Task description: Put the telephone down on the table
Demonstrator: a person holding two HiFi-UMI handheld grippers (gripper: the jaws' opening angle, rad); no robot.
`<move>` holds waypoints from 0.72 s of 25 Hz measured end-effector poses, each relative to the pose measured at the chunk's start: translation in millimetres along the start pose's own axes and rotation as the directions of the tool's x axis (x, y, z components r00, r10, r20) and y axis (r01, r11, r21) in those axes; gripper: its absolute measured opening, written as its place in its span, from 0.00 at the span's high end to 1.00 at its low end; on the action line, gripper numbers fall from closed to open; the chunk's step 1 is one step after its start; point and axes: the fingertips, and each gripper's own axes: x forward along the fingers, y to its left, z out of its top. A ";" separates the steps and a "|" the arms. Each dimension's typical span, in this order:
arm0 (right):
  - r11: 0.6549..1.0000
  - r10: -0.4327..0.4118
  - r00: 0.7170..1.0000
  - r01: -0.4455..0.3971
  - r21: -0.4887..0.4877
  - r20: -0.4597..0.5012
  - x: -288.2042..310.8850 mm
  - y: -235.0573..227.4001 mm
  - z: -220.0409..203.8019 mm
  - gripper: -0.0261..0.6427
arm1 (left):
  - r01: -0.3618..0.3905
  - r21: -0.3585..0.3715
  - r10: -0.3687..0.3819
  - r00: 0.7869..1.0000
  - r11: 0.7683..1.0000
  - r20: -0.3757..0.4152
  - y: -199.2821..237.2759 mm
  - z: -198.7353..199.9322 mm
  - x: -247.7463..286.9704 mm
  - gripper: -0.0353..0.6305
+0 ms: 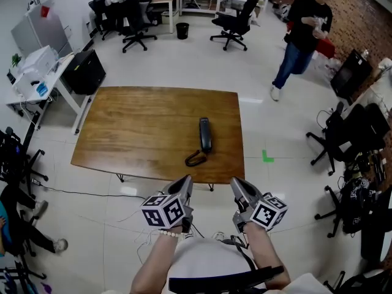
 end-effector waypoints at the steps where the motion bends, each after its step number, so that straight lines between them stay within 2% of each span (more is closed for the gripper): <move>1: 1.000 0.001 1.000 -0.001 -0.001 0.004 -4.1 -1.6 1.4 0.96 | 0.000 0.002 0.000 1.000 1.000 0.002 -3.6 -0.7 0.6 0.94; 18: 1.000 0.003 0.999 -0.004 0.025 0.052 -50.0 -23.8 14.8 0.96 | -0.023 0.069 0.026 0.999 0.997 -0.039 -46.8 -27.3 16.2 0.94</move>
